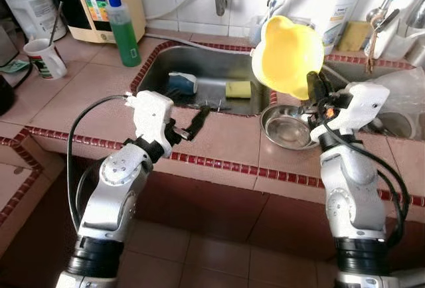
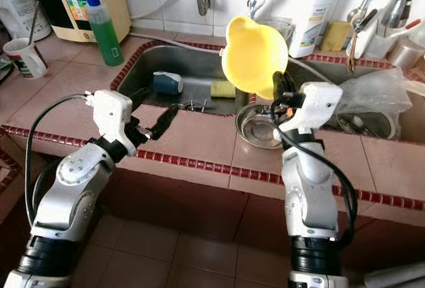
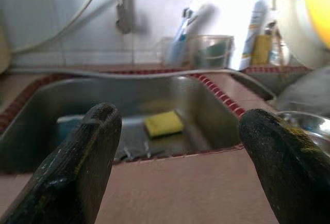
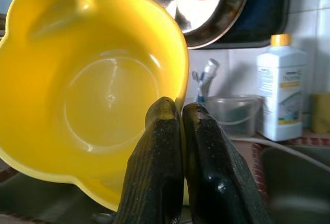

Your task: Kitchen organization

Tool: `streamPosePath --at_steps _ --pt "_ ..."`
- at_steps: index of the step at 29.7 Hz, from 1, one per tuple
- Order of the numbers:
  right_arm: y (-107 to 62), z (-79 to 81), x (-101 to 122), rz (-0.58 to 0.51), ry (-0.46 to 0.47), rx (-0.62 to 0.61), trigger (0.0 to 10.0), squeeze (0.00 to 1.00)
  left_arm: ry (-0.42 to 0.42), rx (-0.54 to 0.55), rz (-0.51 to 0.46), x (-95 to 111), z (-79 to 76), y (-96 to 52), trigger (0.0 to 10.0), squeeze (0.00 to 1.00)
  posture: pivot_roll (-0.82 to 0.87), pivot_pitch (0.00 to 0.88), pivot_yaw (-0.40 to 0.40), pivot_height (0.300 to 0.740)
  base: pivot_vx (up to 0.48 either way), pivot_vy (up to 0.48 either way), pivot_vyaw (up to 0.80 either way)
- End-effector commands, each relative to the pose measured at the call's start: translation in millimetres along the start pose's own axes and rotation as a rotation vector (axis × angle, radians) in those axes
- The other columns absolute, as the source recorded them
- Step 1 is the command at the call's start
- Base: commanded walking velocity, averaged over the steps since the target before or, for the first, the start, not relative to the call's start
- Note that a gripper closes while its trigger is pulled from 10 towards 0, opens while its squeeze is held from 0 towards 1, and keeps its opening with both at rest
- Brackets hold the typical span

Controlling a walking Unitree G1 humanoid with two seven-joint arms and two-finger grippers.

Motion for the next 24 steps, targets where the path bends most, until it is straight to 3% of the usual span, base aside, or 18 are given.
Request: streamPosePath --at_steps 1,5,12,17,24 --pt "-2.2 5.6 -3 -0.007 -0.019 0.024 10.0 0.0 -0.016 0.052 0.037 -8 6.2 0.9 10.0 0.0 -0.08 0.028 -0.025 0.74 0.0 0.0 0.0" --pt "-2.8 8.2 -8 -0.005 -0.009 0.025 10.0 0.0 -0.055 0.082 0.051 -12 10.9 0.0 10.0 0.0 -0.08 0.016 -0.029 0.74 0.0 0.0 0.0" --pt "1.5 11.9 -14 0.008 -0.012 0.036 10.0 0.0 -0.049 0.123 0.04 -8 25.1 0.9 10.0 0.0 -0.07 0.002 -0.033 0.74 0.0 0.0 0.0" --pt "3.5 13.3 -14 0.002 -0.01 0.043 10.0 0.0 -0.038 0.141 0.031 -5 31.3 1.7 10.0 0.0 -0.07 0.0 -0.033 0.74 0.301 0.0 0.0" --pt "5.4 16.2 -15 -0.004 -0.008 0.049 10.0 0.0 -0.04 0.128 0.024 -4 27.3 3.3 10.0 0.0 -0.07 0.0 -0.028 0.74 0.421 0.0 0.0"
Point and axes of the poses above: a point about 5 cm out from each wrist's last joint towards the gripper, its own y axis pointing out of the wrist towards the gripper, its own x axis along the axis of the wrist's last joint, z = x × y, the point moved 5 cm from there along y, pointing out of the wrist towards the gripper, and after that the axes turned 9 degrees about y, right-handed, at the moved point
